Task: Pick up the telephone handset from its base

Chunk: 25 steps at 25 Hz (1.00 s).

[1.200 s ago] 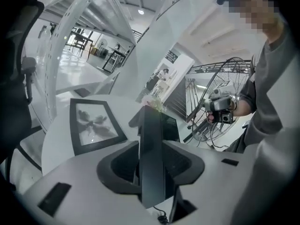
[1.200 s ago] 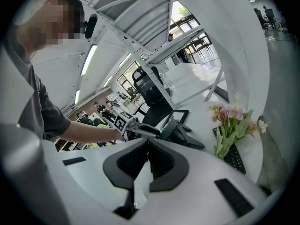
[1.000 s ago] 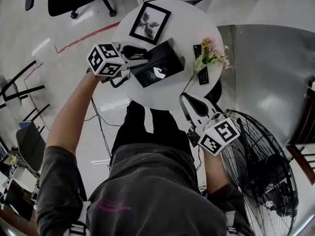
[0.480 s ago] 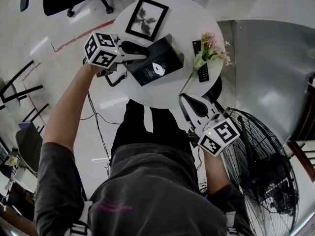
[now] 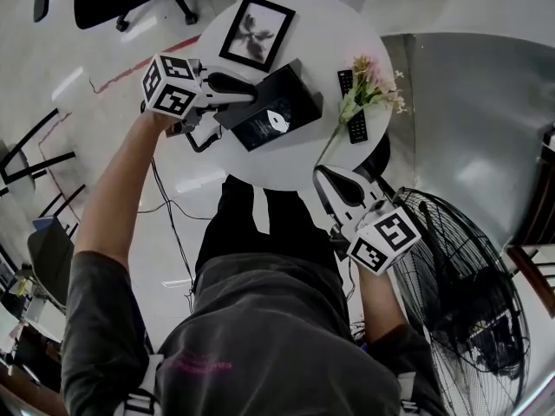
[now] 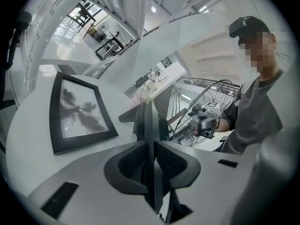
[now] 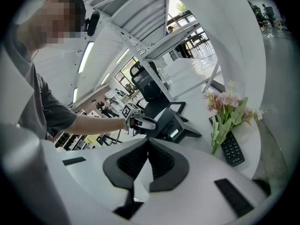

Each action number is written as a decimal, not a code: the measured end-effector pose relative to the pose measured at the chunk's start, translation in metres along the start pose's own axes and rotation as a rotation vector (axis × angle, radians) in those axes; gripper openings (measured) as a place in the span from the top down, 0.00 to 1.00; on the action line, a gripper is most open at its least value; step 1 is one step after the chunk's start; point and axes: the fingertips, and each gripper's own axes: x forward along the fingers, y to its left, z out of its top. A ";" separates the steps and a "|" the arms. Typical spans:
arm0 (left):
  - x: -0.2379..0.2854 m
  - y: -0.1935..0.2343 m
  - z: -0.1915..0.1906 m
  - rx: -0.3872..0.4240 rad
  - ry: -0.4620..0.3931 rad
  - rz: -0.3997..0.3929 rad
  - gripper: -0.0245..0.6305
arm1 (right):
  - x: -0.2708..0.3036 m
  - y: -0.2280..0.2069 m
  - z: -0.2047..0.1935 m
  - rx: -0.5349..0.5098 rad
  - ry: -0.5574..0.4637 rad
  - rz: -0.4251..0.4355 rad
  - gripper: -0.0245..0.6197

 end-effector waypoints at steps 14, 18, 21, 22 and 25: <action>-0.004 -0.003 -0.001 -0.021 -0.026 0.008 0.84 | 0.001 0.002 -0.002 0.008 -0.009 -0.009 0.93; -0.006 -0.006 -0.002 0.034 -0.019 0.067 0.84 | 0.002 0.007 0.000 0.006 -0.014 -0.003 0.93; -0.010 -0.010 -0.004 0.039 -0.017 0.072 0.84 | 0.003 0.010 0.002 0.003 -0.020 0.001 0.93; -0.011 -0.013 -0.003 0.038 -0.020 0.069 0.84 | 0.003 0.011 0.003 0.002 -0.021 0.001 0.93; -0.016 -0.019 0.000 0.031 -0.047 0.066 0.84 | 0.004 0.014 0.007 -0.002 -0.028 0.003 0.93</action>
